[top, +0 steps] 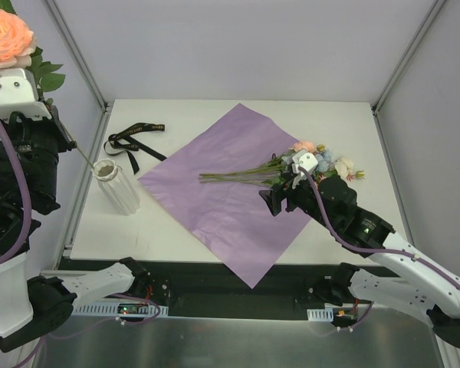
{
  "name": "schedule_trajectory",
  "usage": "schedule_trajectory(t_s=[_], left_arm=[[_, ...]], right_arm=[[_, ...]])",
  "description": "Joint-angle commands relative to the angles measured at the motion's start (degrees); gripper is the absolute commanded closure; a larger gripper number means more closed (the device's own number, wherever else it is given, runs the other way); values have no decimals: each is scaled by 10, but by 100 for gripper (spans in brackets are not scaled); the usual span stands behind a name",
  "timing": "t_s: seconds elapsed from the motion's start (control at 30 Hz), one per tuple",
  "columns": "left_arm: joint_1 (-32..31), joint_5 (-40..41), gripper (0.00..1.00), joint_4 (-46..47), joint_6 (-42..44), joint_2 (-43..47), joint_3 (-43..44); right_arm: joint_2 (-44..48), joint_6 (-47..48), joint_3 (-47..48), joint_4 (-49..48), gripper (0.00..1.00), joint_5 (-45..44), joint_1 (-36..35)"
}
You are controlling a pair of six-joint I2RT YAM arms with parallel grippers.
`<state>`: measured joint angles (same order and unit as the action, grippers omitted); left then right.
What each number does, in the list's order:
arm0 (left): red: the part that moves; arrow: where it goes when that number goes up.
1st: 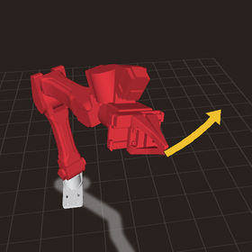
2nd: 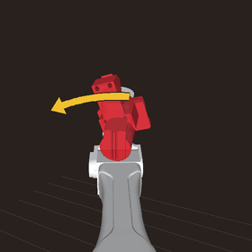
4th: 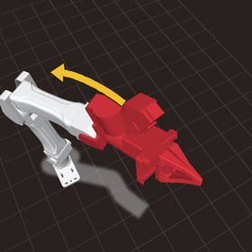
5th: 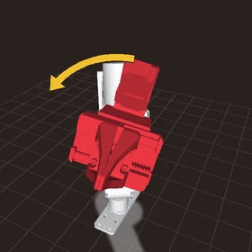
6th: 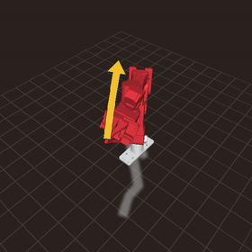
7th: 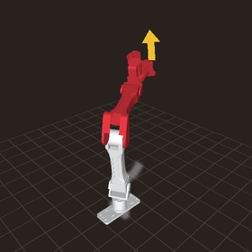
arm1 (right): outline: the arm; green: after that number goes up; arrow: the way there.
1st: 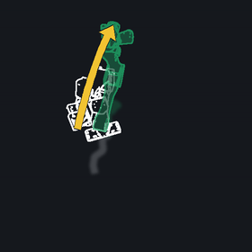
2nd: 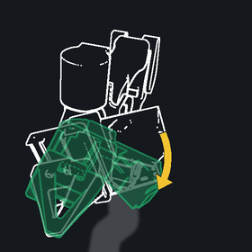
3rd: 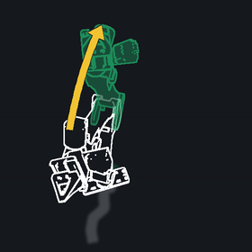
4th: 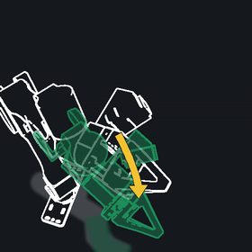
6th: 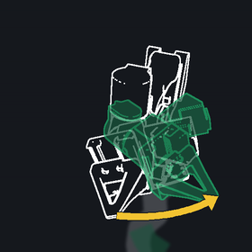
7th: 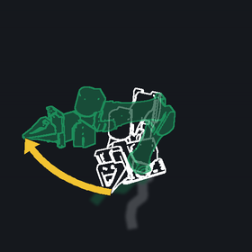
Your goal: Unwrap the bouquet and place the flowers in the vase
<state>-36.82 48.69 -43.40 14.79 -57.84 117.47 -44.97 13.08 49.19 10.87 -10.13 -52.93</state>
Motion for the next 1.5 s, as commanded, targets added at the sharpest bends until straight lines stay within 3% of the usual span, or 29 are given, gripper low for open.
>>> schedule_trajectory(t_s=[0.0,0.33,0.57,0.97,1.17,1.27,1.4,1.43,1.47], left_arm=[[-5,15,100,9,-5,-3,-6],[-4,42,100,14,-44,-4,-44],[16,53,100,61,-85,22,-151],[149,-2,100,167,-179,99,-408],[209,-53,100,187,-207,99,-473],[230,-75,96,195,-217,101,-496],[236,-80,80,204,-213,104,-510],[237,-82,63,205,-211,106,-515],[236,-86,55,206,-210,107,-516]], right_arm=[[5,-10,21,-2,18,-1,-1],[5,-17,11,-11,18,-6,-1],[-2,-9,24,-5,18,-4,-1],[1,-14,18,3,17,-2,-2],[6,-18,8,1,18,-9,-1],[7,-25,-3,-1,18,-8,-2],[4,-23,-1,1,18,-9,-1],[3,-20,2,-1,17,-10,-2],[-2,-18,4,-1,17,-11,-1]])
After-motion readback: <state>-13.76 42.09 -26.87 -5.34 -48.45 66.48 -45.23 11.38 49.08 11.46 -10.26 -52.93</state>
